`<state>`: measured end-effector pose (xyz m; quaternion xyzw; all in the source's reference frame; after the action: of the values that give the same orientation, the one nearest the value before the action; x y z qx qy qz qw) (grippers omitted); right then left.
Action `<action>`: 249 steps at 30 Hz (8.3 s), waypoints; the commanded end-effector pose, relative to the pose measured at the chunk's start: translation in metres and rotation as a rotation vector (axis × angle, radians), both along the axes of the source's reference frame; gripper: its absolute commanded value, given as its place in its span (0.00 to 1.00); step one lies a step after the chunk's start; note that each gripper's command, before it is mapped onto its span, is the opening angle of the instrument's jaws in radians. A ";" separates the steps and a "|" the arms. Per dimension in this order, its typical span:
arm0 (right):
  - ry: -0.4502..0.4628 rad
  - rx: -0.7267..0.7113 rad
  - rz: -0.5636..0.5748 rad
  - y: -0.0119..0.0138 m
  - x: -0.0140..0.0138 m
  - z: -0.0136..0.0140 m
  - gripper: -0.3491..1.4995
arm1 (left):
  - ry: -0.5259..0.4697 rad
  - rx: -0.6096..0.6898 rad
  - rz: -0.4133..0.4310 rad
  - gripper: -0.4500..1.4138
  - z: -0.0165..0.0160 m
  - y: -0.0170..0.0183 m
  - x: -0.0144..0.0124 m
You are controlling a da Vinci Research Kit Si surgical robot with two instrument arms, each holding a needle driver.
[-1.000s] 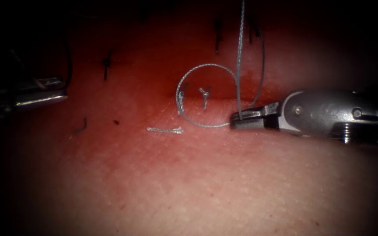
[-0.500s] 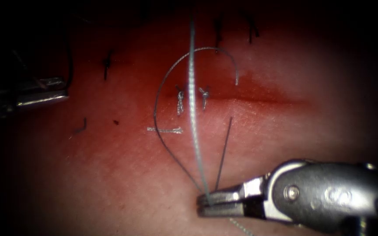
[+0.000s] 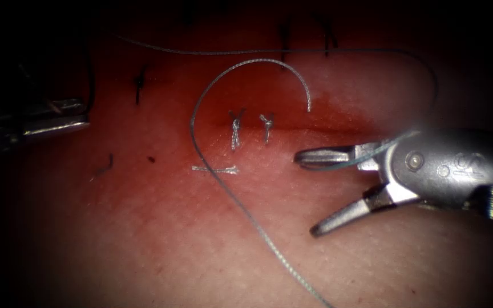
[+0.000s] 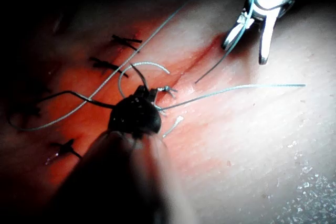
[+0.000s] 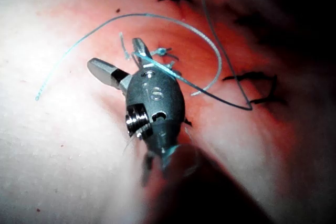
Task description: Wound Closure
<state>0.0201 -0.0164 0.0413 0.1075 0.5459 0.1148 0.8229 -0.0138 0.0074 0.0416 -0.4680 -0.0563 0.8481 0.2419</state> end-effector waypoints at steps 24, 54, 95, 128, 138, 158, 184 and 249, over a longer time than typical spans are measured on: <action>-0.246 0.043 0.009 -0.0016 0.0002 0.0070 0.00 | 0.008 -0.024 -0.011 0.00 -0.0002 0.0005 -0.0007; -0.331 0.253 -0.081 -0.0093 -0.0166 -0.0100 0.99 | -0.004 -0.058 -0.002 0.00 -0.0009 0.0004 -0.0013; -0.037 -0.119 -0.324 0.0017 0.0012 0.0090 0.33 | -0.029 -0.112 0.056 0.00 0.0011 -0.0008 -0.0049; 0.156 -0.222 -0.562 -0.0073 0.0019 -0.0076 0.00 | -0.024 -0.111 0.070 0.00 0.0019 -0.0010 -0.0055; 0.089 -0.251 -0.396 -0.0009 0.0011 -0.0029 0.75 | -0.023 -0.111 0.070 0.00 0.0018 -0.0011 -0.0055; 0.029 -0.289 -0.356 0.0016 0.0023 0.0083 0.00 | -0.024 -0.112 0.070 0.00 0.0020 -0.0010 -0.0055; 0.091 -0.283 -0.432 -0.0050 0.0034 -0.0018 0.28 | -0.026 -0.115 0.082 0.00 0.0023 -0.0012 -0.0058; 0.002 0.694 0.544 0.0091 -0.0002 0.0098 0.00 | -0.011 -0.263 0.185 0.00 0.0073 0.0003 -0.0057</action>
<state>0.0189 -0.0077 0.0508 0.2281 0.4850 0.5023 0.6786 -0.0189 0.0073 0.0489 -0.4886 0.0128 0.8667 0.0997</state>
